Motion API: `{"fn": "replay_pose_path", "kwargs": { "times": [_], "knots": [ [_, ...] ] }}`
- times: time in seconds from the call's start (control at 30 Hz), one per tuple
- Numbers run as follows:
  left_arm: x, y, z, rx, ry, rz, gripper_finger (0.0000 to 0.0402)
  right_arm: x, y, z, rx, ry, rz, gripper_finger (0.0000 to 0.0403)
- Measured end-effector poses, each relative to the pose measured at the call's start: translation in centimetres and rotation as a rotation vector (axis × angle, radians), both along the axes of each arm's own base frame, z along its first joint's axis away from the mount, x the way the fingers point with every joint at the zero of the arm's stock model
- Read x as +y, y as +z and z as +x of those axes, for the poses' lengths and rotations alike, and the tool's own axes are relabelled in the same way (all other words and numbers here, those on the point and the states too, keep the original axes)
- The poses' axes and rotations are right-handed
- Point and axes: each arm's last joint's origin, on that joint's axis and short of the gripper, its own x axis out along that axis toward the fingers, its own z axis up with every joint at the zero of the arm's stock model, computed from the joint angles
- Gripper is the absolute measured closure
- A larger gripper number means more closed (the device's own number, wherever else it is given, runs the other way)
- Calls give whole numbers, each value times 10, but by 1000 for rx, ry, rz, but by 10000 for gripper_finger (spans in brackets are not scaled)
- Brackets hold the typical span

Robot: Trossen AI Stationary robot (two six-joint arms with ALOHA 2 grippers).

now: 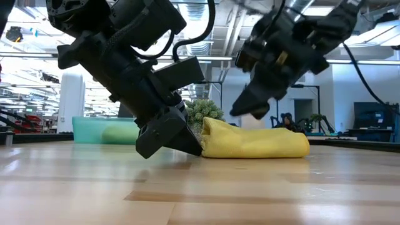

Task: Fold microfiber towels
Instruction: Fold the yellow microfiber cloth, then put the folded yellow microfiber cloth into the blue bin

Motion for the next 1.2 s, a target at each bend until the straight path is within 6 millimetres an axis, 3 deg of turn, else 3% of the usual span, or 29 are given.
{"fn": "replay_pose_path", "kwargs": {
  "times": [0.13, 0.23, 0.33, 0.43, 0.57, 0.7, 0.8, 0.93, 1.07, 1.2],
  "knots": [
    [0, 6, -8, 57, 17, 2, 356, -13, -20, 2, 68, -24, -5, 189],
    [2, 18, -23, 111, 93, 0, 356, -16, -35, 0, 124, 16, 6, 154],
    [1, 32, -35, 103, 179, 8, 356, -12, -46, 4, 114, 54, 27, 159],
    [-3, 43, -37, 54, 180, -4, 356, -3, -52, 15, 66, 82, 34, 192],
    [-7, 53, -34, -11, 146, -21, 356, 11, -51, 38, -8, 99, 20, 240],
    [-8, 66, -35, -55, 143, -48, 356, 18, -49, 55, -21, 117, 12, 252],
    [-11, 72, -38, -84, 149, -77, 356, 18, -45, 59, -32, 112, 16, 228],
    [-12, 80, -40, -113, 149, -122, 342, 16, -42, 60, -29, 105, 17, 165],
    [-13, 89, -35, -179, 125, -203, 300, 11, -33, 56, -39, 92, 16, 116],
    [-7, 95, -24, -242, 83, -294, 245, 3, -20, 37, -72, 28, -40, 100]
  ]
}}
